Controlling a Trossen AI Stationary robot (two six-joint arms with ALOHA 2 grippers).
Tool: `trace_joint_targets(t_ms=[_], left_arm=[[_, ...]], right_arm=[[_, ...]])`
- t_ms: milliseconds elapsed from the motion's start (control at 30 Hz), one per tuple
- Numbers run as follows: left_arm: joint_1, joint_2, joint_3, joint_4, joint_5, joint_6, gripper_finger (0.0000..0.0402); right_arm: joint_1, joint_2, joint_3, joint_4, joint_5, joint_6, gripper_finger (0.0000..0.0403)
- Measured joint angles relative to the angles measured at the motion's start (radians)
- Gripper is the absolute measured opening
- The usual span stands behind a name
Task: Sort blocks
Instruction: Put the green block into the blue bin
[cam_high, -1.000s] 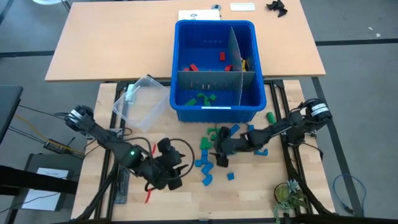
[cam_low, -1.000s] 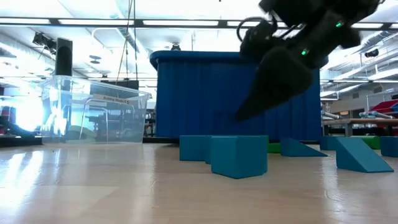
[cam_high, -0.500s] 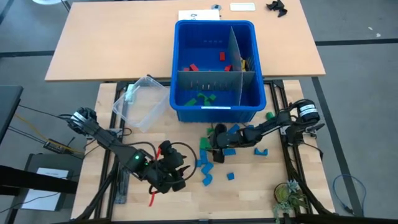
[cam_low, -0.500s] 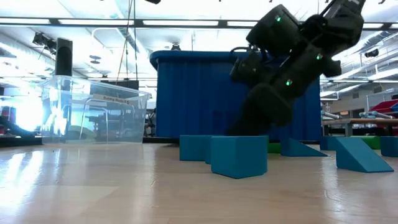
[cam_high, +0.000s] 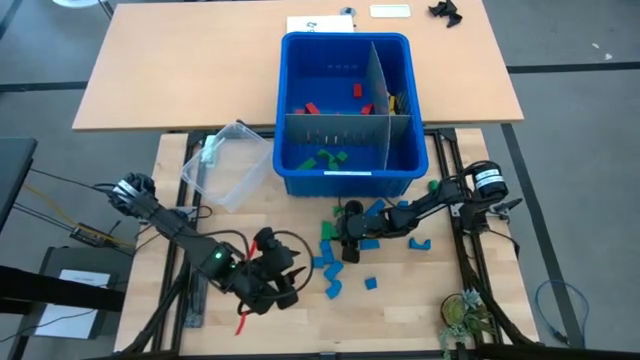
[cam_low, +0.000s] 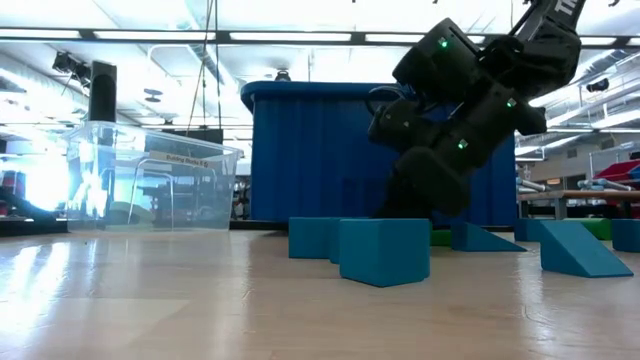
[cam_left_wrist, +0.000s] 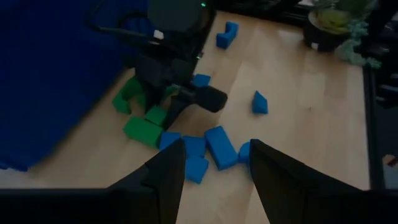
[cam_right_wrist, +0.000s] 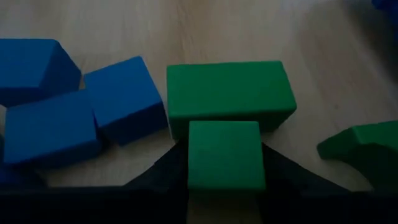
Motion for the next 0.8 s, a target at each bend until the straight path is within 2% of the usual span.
trace_joint_targets(t_ms=[467, 667, 800], left_arm=[[-0.027, -0.021, 0.0, -0.029, -0.01, -0.002, 0.0179], [-0.057, -0.064, 0.0, -0.05, -0.072, 0.0, 0.0152], [-0.064, -0.066, 0.0, -0.108, -0.097, 0.001, 0.0109]], right_arm=[[0.01, -0.008, -0.001, -0.011, 0.011, 0.042, 0.0133], [0.01, -0.03, -0.001, -0.005, 0.011, 0.044, 0.0133], [0.01, -0.032, -0.001, 0.0, 0.011, 0.043, 0.0133]])
